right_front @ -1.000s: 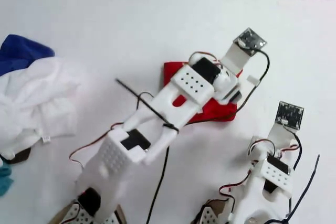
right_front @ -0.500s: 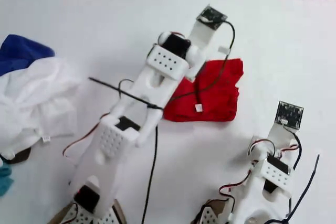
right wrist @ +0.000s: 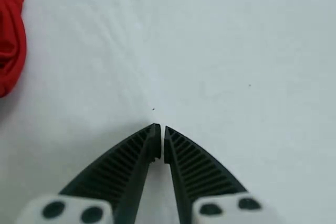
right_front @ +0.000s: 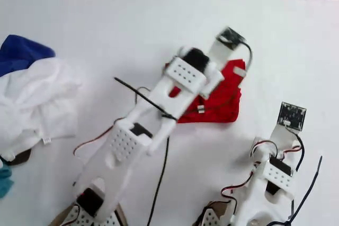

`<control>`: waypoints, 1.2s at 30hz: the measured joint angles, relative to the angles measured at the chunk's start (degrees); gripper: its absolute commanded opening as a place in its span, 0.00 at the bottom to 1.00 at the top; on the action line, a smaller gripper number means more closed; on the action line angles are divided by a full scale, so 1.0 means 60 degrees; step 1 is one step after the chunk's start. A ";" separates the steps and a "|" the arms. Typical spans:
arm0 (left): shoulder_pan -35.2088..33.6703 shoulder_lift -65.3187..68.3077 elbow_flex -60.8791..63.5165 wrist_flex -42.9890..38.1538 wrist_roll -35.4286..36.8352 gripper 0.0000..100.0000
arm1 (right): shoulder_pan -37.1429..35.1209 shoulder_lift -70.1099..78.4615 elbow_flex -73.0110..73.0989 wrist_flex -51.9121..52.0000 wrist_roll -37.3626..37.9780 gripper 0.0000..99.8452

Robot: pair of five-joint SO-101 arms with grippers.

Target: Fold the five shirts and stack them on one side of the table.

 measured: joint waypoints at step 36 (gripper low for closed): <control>-0.0938 0.0103 0.1275 -0.2344 0.0806 0.03 | 0.0000 0.0000 0.0000 0.0000 0.0000 0.02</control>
